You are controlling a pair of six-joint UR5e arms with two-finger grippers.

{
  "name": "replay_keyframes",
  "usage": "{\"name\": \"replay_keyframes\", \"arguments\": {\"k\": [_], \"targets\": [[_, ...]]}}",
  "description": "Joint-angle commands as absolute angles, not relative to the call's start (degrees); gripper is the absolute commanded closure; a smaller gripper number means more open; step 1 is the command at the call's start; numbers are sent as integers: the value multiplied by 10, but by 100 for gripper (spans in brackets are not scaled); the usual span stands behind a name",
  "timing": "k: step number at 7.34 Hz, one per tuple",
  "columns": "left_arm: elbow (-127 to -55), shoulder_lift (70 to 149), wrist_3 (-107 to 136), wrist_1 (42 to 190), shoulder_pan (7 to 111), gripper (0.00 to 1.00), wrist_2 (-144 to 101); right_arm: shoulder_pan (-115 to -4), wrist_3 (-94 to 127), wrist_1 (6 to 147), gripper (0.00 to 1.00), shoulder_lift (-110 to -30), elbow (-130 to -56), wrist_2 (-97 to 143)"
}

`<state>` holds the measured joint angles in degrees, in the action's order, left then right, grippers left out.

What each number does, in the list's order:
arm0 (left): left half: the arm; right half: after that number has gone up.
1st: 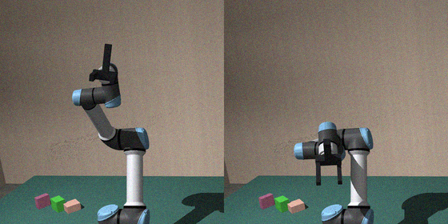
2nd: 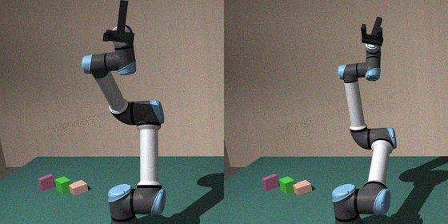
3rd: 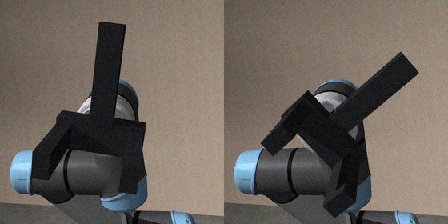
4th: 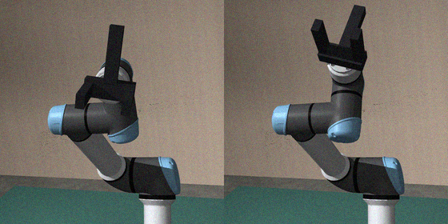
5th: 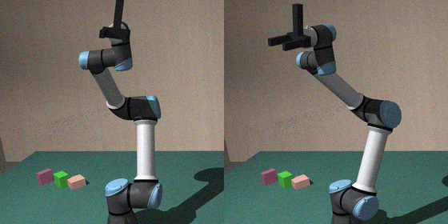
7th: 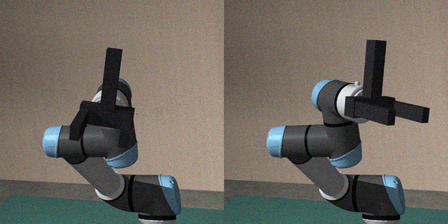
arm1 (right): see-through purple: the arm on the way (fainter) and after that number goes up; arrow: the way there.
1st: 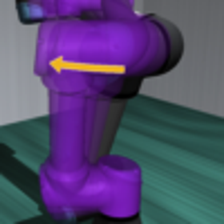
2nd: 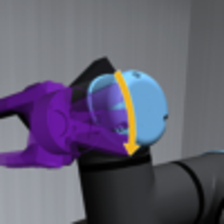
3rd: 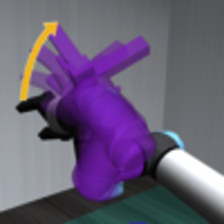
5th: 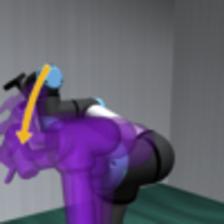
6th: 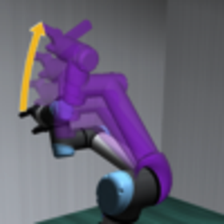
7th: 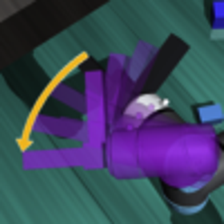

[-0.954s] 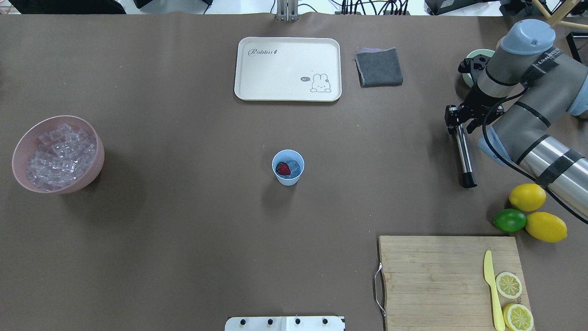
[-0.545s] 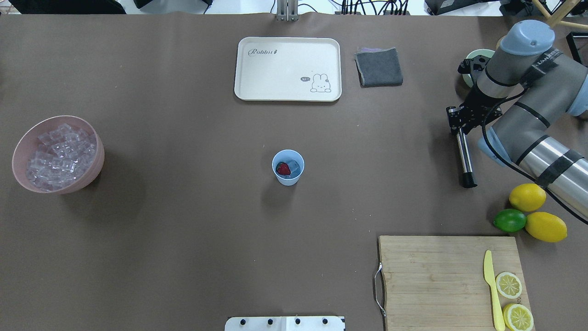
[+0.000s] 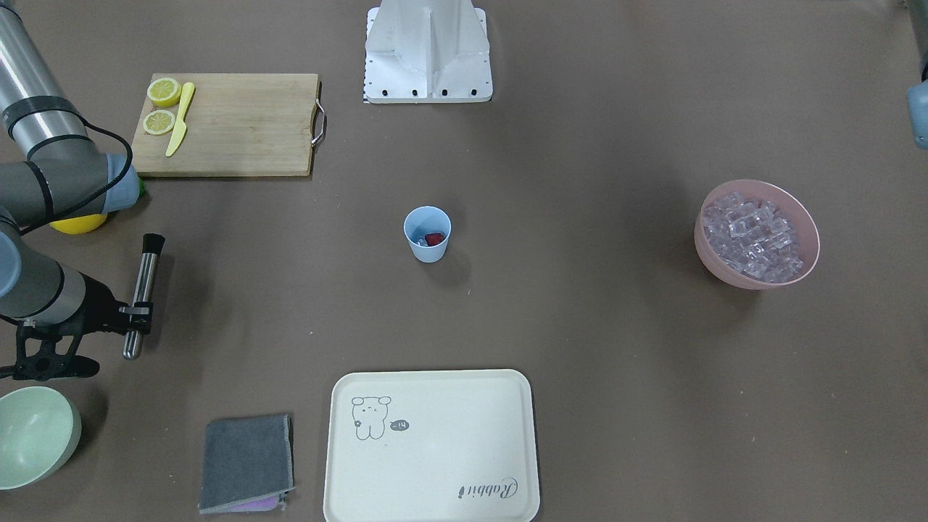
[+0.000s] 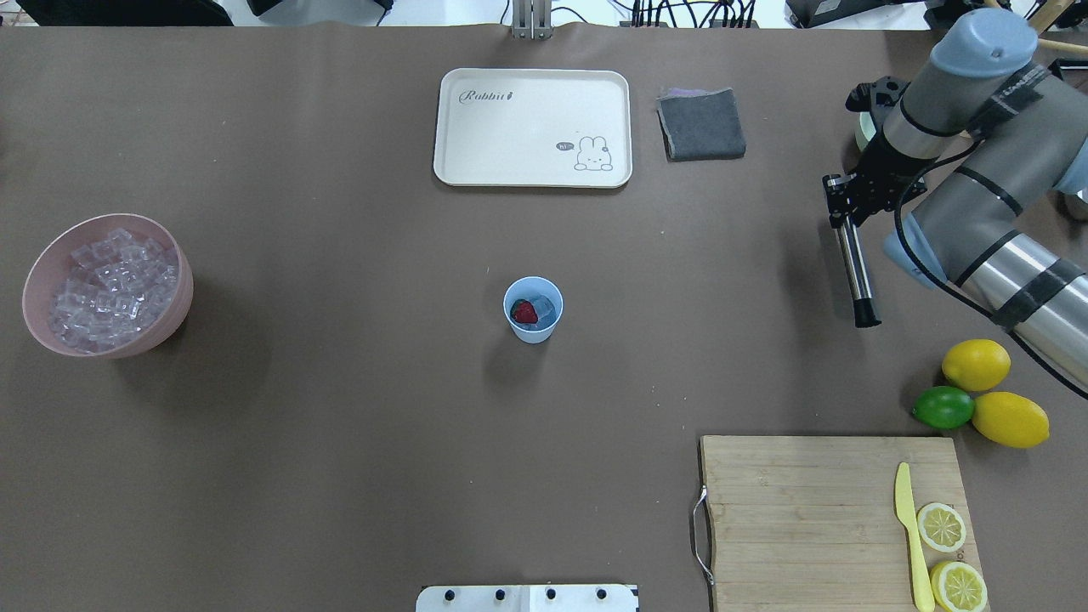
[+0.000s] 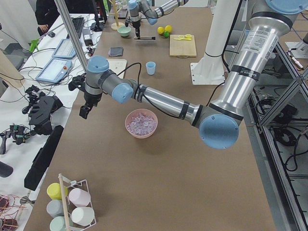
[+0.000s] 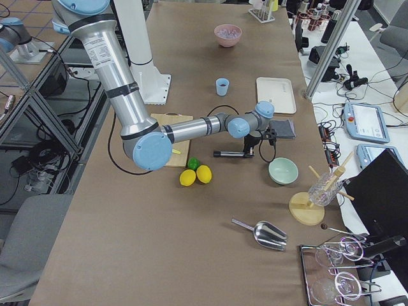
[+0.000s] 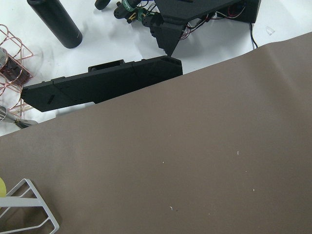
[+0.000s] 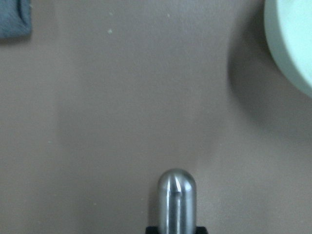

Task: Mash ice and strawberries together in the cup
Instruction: 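Lower the right gripper around the pestle top and close it, then lift the steel pestle upright with the right gripper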

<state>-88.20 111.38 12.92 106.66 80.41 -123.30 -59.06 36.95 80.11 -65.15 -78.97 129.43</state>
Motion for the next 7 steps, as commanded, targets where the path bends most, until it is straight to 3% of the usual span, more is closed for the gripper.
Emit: {"name": "replay_keyframes", "arguments": {"k": [1, 4, 7], "targets": [[-877, 1114, 130, 1065, 804, 2, -1234, -631, 373, 870, 100, -645, -884, 1311], [-869, 1119, 136, 1065, 804, 2, -1240, -647, 378, 904, 100, -627, -1028, 1308], [-870, 1115, 138, 1065, 809, 2, -1240, -631, 362, 887, 100, -629, -1118, 1288]]}}
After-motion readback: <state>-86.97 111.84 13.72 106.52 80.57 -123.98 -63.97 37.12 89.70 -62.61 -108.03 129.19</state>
